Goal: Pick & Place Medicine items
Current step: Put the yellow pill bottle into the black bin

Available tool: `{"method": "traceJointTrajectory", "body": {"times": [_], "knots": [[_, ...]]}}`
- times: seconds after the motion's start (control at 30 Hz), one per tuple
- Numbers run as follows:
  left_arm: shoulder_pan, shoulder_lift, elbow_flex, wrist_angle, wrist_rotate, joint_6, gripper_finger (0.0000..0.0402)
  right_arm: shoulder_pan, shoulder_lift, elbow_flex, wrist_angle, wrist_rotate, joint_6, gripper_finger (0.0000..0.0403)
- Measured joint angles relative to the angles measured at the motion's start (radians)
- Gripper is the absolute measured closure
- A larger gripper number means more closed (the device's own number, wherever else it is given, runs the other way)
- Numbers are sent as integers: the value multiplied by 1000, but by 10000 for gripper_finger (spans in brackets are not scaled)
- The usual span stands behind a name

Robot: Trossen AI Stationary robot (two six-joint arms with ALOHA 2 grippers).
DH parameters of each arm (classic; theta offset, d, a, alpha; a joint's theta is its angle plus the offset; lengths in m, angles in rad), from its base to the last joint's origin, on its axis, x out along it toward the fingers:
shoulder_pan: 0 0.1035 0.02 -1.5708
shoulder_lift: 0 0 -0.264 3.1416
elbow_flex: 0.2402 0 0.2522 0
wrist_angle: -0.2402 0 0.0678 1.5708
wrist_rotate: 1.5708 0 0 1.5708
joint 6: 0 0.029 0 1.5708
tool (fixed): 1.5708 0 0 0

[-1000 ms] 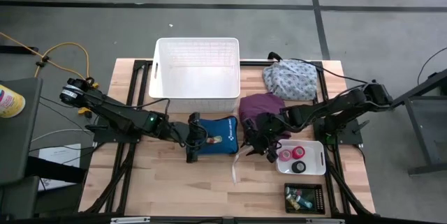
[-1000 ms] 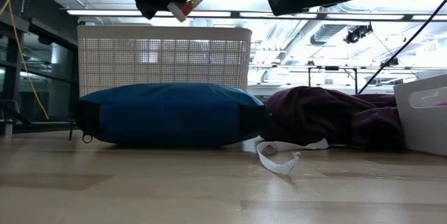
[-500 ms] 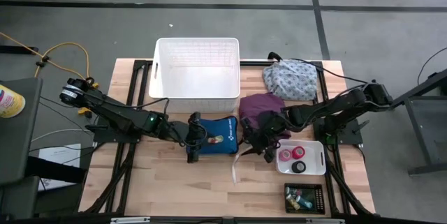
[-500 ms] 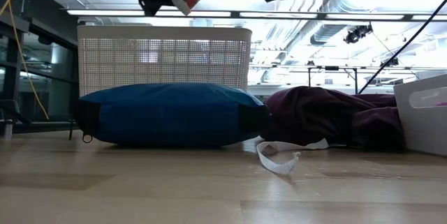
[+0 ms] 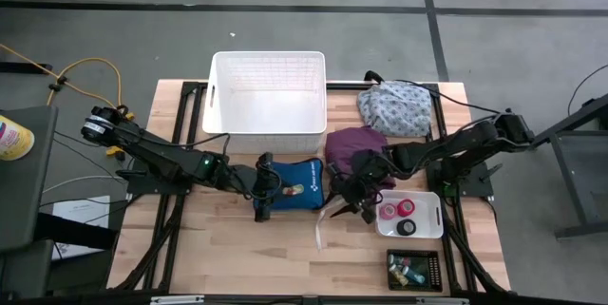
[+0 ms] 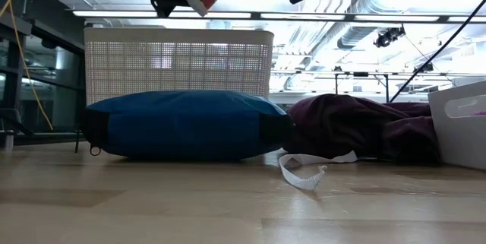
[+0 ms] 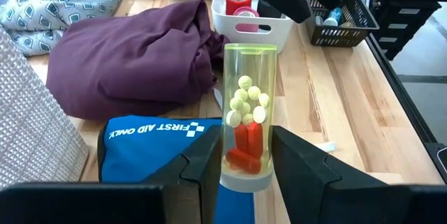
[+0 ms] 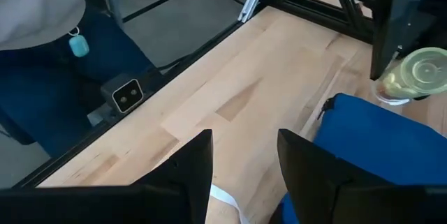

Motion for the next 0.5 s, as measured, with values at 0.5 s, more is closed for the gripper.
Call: {"method": "traceJointTrajectory", "body": {"times": [0.5], "knots": [[0, 0, 0, 1, 0, 0, 287, 0, 0, 0, 120, 29, 0, 254]]}}
